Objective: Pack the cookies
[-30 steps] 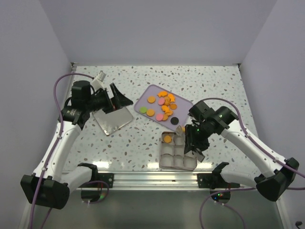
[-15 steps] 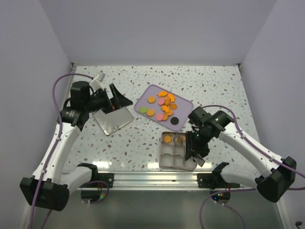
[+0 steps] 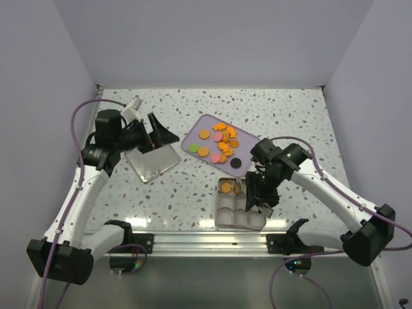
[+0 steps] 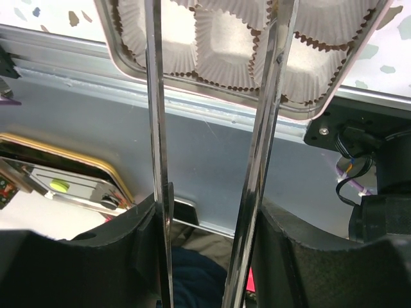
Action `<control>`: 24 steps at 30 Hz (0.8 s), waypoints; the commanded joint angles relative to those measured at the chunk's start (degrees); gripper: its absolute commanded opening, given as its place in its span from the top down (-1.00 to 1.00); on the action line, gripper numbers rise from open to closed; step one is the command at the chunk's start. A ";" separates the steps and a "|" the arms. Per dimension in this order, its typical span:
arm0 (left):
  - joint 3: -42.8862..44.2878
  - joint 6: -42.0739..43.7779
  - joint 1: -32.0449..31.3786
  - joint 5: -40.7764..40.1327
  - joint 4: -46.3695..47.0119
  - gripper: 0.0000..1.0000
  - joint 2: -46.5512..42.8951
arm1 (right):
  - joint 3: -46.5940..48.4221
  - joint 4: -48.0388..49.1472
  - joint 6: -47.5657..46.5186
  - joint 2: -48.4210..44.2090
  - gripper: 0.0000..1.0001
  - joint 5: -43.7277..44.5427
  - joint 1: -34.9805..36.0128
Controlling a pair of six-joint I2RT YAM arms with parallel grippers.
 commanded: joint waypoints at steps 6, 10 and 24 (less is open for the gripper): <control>0.72 0.61 -0.28 -0.10 1.25 -1.00 -0.60 | 7.74 -3.68 -1.38 1.69 -0.04 1.06 -0.03; 1.77 1.67 -0.19 -1.07 0.11 -1.00 0.19 | 14.49 -6.06 -1.55 3.53 -0.03 2.55 -0.12; 2.74 1.40 -0.19 -1.07 -0.33 -1.00 0.20 | 33.06 -4.40 -7.18 23.74 -0.04 3.61 -0.29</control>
